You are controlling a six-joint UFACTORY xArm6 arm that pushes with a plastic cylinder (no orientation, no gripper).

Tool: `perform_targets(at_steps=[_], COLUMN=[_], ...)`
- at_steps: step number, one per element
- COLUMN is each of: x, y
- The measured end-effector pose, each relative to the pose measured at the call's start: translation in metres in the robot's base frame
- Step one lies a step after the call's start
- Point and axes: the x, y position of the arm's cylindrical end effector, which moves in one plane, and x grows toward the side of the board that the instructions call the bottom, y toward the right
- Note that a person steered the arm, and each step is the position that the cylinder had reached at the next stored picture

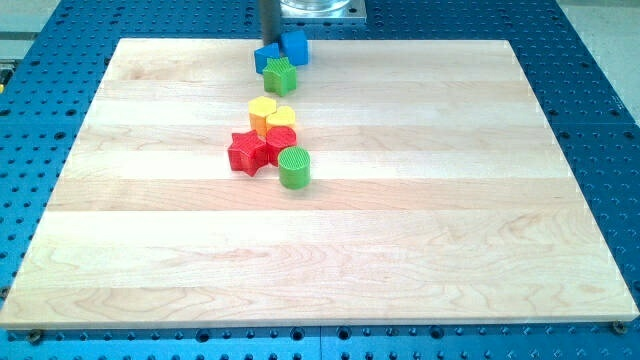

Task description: Push the cube to the top right of the green star

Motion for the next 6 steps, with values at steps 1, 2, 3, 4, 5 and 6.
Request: perform_targets(at_steps=[1,2,3,4,5,6], x=[0.009,0.002,0.015,0.025,0.025,0.035], y=[0.009,0.055,0.123,0.095,0.060,0.043])
